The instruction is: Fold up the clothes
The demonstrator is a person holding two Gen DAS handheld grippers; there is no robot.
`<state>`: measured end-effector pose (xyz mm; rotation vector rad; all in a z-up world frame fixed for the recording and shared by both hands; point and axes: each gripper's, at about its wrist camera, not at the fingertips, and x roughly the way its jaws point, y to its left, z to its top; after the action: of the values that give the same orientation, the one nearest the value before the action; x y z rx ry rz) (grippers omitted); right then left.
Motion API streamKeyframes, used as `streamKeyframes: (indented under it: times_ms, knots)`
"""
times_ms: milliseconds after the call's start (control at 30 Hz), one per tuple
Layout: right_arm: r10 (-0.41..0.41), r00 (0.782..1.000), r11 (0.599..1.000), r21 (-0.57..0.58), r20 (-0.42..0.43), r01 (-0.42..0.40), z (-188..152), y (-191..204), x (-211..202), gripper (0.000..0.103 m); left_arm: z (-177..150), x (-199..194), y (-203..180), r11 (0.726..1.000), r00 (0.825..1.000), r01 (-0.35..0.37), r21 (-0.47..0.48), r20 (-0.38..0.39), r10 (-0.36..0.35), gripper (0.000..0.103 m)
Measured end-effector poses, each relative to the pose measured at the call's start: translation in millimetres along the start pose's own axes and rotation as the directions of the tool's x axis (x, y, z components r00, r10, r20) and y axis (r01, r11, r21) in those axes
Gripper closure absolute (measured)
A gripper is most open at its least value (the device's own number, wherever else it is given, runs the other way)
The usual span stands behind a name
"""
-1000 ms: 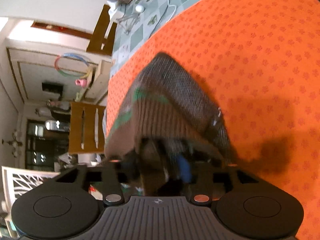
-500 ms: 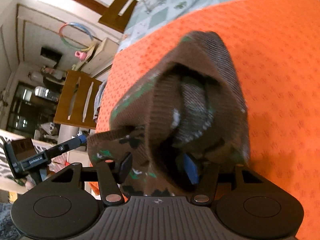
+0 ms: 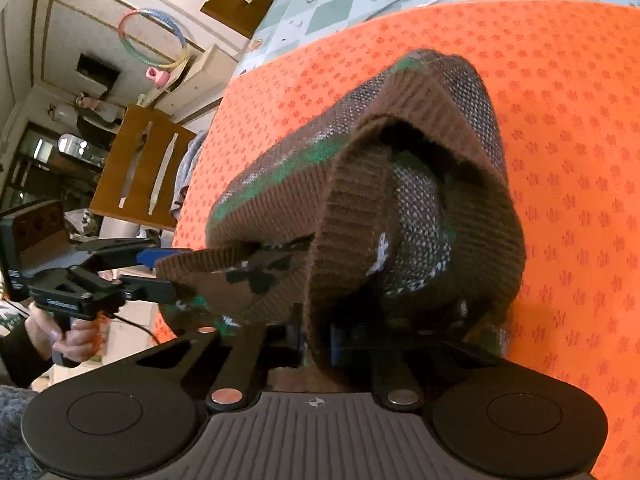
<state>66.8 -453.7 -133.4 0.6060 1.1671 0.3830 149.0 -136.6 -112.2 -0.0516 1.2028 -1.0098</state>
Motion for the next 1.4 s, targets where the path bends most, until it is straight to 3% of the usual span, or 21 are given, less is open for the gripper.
streamKeyframes:
  times_ms: [100, 133, 167, 233, 367, 467, 567, 733, 800, 867, 933, 1000, 1067, 1100, 1167, 1233, 1267, 1333, 1367, 1400]
  knots:
    - [0.027, 1.000, 0.999, 0.023, 0.013, -0.027, -3.9, -1.2, -9.0, 0.092, 1.2, 7.8, 1.3, 0.999, 0.999, 0.028, 0.022, -0.041, -0.027, 0.043]
    - [0.037, 0.999, 0.999, 0.034, 0.018, -0.038, -5.3, -1.9, -12.8, 0.092, 0.2, 8.7, 0.2, 0.999, 0.999, 0.033, 0.032, -0.041, -0.032, 0.055]
    - [0.046, 0.999, 0.998, 0.042, 0.024, -0.047, -6.1, -2.5, -16.8, 0.092, -1.2, 8.4, -1.3, 0.999, 0.999, 0.034, 0.041, -0.031, -0.032, 0.075]
    - [0.071, 0.997, 0.996, 0.060, 0.043, -0.073, -8.2, -4.0, -27.4, 0.093, -5.1, 2.9, -4.1, 0.998, 0.999, 0.027, 0.051, 0.021, -0.029, 0.088]
    - [0.153, 0.982, 0.981, 0.102, 0.108, -0.164, -8.5, -6.3, -57.8, 0.093, -9.1, -22.8, 2.4, 0.992, 0.985, 0.114, -0.049, 0.139, -0.106, 0.092]
    - [0.212, 0.963, 0.968, 0.103, 0.166, -0.231, -3.3, -4.0, -86.8, 0.093, -6.6, -50.6, 11.8, 0.960, 0.948, 0.228, -0.162, 0.260, -0.182, 0.092]
    - [0.271, 0.936, 0.951, 0.091, 0.226, -0.297, 3.4, 0.4, -118.2, 0.093, -3.0, -80.1, 21.4, 0.905, 0.889, 0.347, -0.245, 0.393, -0.235, 0.092]
    - [0.375, 0.873, 0.907, 0.070, 0.312, -0.415, 16.7, 6.0, -167.3, 0.093, 5.0, -120.9, 23.8, 0.819, 0.780, 0.498, -0.285, 0.559, -0.280, 0.092]
    - [0.438, 0.831, 0.869, 0.077, 0.341, -0.490, 20.7, 5.9, -182.4, 0.093, 9.2, -135.5, 23.4, 0.767, 0.720, 0.571, -0.292, 0.626, -0.298, 0.092]
    - [0.511, 0.771, 0.814, 0.074, 0.380, -0.576, 24.3, 8.1, -197.0, 0.093, 13.3, -150.1, 21.2, 0.699, 0.643, 0.658, -0.281, 0.693, -0.326, 0.092]
    - [0.556, 0.724, 0.782, 0.038, 0.408, -0.622, 27.8, 12.9, -208.7, 0.093, 19.8, -168.1, 14.5, 0.670, 0.573, 0.703, -0.237, 0.747, -0.337, 0.092]
    - [0.577, 0.707, 0.765, 0.034, 0.409, -0.643, 32.7, 15.9, -213.7, 0.093, 27.6, -182.0, 8.4, 0.657, 0.537, 0.723, -0.216, 0.773, -0.337, 0.092]
    - [0.618, 0.662, 0.728, 0.009, 0.424, -0.686, 34.9, 17.4, -216.4, 0.093, 33.3, -193.8, 3.2, 0.640, 0.505, 0.742, -0.199, 0.794, -0.339, 0.092]
    - [0.618, 0.660, 0.727, 0.010, 0.427, -0.687, 36.1, 17.0, -216.7, 0.093, 35.2, -199.0, 1.7, 0.636, 0.493, 0.747, -0.193, 0.803, -0.336, 0.092]
    - [0.604, 0.670, 0.736, 0.021, 0.431, -0.677, 38.9, 15.5, -216.5, 0.093, 35.6, -205.0, 3.8, 0.633, 0.483, 0.748, -0.199, 0.818, -0.313, 0.092]
    - [0.622, 0.640, 0.713, 0.011, 0.452, -0.701, 40.6, 10.4, -215.6, 0.093, 32.0, -203.0, 14.1, 0.606, 0.481, 0.759, -0.239, 0.833, -0.274, 0.092]
    - [0.615, 0.639, 0.713, 0.020, 0.463, -0.701, 42.6, 6.2, -213.7, 0.093, 30.2, -201.9, 19.3, 0.592, 0.481, 0.763, -0.259, 0.839, -0.254, 0.093]
    - [0.614, 0.620, 0.691, 0.047, 0.488, -0.721, 49.3, -4.4, -205.4, 0.093, 26.6, -194.1, 32.4, 0.568, 0.497, 0.763, -0.308, 0.841, -0.211, 0.096]
    - [0.602, 0.625, 0.697, 0.055, 0.497, -0.715, 53.3, -8.8, -201.0, 0.093, 25.3, -189.2, 39.0, 0.559, 0.511, 0.758, -0.335, 0.839, -0.190, 0.097]
    - [0.579, 0.644, 0.709, 0.080, 0.500, -0.700, 57.8, -13.9, -195.4, 0.093, 25.2, -184.8, 45.1, 0.551, 0.522, 0.753, -0.359, 0.836, -0.169, 0.097]
